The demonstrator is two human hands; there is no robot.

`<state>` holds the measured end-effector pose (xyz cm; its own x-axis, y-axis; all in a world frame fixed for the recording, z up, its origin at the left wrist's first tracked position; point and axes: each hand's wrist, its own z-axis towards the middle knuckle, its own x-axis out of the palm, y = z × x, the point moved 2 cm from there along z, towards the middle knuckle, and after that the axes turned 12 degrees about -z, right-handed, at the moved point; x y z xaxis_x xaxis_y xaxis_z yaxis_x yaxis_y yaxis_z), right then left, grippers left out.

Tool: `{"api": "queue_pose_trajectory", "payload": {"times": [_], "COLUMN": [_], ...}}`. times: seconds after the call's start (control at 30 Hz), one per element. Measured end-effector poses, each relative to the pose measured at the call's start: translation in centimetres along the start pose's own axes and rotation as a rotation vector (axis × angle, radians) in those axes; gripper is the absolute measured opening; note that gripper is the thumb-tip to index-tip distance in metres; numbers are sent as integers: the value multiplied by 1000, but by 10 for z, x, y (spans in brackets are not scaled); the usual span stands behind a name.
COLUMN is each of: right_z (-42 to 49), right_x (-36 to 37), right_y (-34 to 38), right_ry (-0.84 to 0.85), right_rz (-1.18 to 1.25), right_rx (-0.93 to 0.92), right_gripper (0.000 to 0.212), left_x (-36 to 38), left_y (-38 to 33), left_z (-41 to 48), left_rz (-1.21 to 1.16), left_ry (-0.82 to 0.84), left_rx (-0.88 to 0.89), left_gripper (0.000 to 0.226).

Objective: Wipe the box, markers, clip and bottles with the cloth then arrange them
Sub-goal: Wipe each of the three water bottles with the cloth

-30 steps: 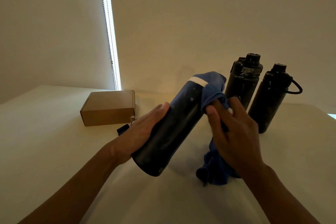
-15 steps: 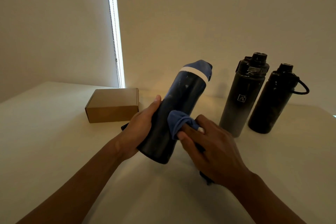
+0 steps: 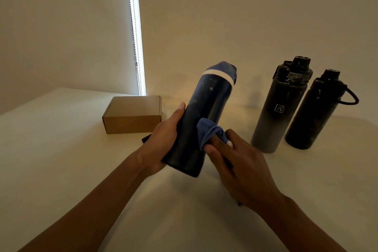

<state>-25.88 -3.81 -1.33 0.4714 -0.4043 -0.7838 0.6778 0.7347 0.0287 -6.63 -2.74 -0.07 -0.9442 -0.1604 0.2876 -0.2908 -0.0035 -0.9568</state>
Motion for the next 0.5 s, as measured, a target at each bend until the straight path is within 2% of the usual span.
{"api": "queue_pose_trajectory", "payload": {"times": [0.13,0.23,0.3,0.4,0.5], "right_z": [1,-1,-1,0,2], "right_x": [-6,-1,2,3,1], "right_y": [18,21,16,12,14], "right_ry": [145,173,121,-1,-41], "right_rz": [-103,-154,-182,-166,-227], "right_rx": [-218,-301,-316,-308,-339], "right_gripper": [30,31,34,44,34], "left_x": [-4,-4,-1,1,-3], "left_y": [-7,-10,-10,-7,-9], "left_z": [0,0,-1,-1,-1], "left_rz": [-94,-131,-156,-178,-228], "left_ry": [-81,-134,-135,-101,-42], "left_rx": [-25,15,3,-10,-4], "left_gripper": [53,37,34,40,41]}}
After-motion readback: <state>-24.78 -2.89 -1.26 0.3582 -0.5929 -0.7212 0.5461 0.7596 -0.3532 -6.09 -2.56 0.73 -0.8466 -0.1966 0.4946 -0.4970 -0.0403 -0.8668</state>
